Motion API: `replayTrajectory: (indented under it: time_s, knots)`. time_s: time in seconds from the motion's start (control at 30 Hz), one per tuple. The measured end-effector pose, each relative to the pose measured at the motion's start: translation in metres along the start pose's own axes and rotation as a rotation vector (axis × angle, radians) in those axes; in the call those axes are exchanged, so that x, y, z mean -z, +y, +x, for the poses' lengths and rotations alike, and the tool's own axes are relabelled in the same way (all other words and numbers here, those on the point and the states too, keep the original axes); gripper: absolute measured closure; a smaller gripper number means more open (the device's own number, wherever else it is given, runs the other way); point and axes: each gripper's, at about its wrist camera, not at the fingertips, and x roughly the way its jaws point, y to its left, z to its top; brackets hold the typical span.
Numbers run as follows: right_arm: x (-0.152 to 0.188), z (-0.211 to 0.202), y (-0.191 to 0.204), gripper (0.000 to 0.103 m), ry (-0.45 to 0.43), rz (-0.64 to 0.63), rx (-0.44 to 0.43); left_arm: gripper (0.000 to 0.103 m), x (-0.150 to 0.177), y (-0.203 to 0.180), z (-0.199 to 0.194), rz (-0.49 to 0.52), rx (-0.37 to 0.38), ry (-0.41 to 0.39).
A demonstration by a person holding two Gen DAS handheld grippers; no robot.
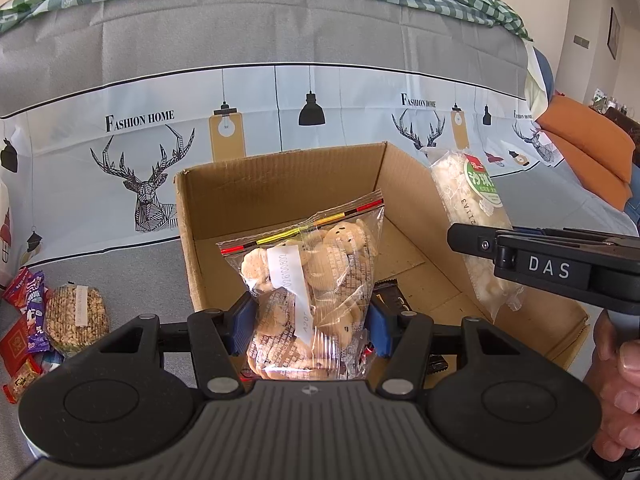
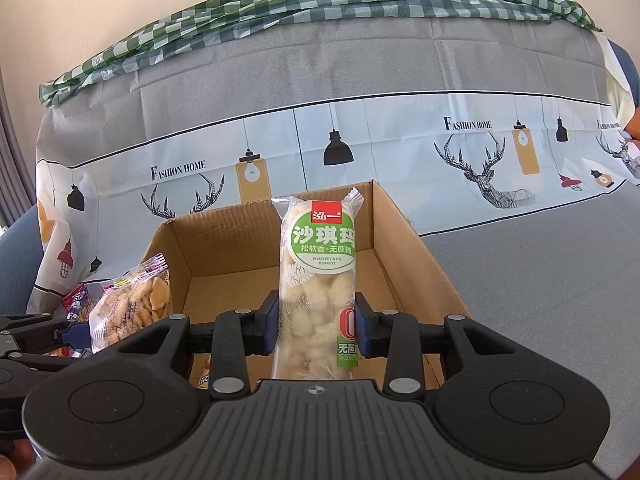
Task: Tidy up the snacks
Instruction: 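Open the left gripper to drop the cookie bag while the right gripper releases the sachima bag into the box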
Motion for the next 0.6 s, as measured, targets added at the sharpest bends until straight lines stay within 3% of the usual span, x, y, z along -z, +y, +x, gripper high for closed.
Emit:
replayTrajectory:
  time_s: [0.53, 0.6]
  knots:
    - [-0.0002, -0.0004, 0.0009, 0.064, 0.000, -0.001, 0.002, 0.041, 0.0004, -0.0010, 0.0004, -0.006, 0.008, 0.003]
    - [-0.0005, -0.0005, 0.0011, 0.063, 0.002, 0.001, 0.002, 0.036, 0.0007, -0.0010, -0.0001, -0.012, 0.013, 0.001]
